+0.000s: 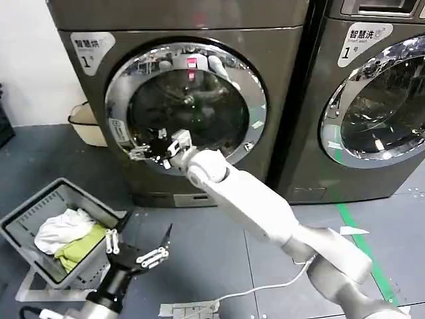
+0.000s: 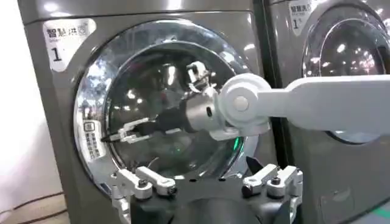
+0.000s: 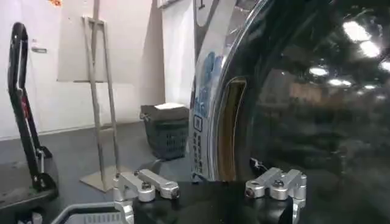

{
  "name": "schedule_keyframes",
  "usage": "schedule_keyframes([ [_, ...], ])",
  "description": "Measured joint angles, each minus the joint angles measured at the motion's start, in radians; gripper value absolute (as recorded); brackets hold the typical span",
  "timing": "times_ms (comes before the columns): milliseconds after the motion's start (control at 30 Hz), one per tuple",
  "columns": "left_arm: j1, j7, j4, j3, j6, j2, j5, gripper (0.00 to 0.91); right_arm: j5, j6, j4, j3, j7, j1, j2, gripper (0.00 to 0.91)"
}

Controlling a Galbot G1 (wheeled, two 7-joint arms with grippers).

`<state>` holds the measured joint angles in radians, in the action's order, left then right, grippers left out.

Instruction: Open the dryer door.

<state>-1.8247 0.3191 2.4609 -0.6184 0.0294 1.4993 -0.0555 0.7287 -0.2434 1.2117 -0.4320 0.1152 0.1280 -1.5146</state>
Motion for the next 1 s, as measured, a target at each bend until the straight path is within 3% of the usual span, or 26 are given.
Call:
schedule_keyframes([
  [633, 0.000, -0.001, 0.006, -0.003, 0.000, -0.001, 0.006, 0.907, -0.027, 0.022, -0.138, 0.007, 0.044, -0.052, -0.094, 0.907],
  [1000, 0.003, -0.001, 0.000, -0.002, 0.000, -0.002, 0.008, 0.907, -0.048, 0.051, -0.228, 0.013, 0.088, -0.077, -0.097, 0.907],
])
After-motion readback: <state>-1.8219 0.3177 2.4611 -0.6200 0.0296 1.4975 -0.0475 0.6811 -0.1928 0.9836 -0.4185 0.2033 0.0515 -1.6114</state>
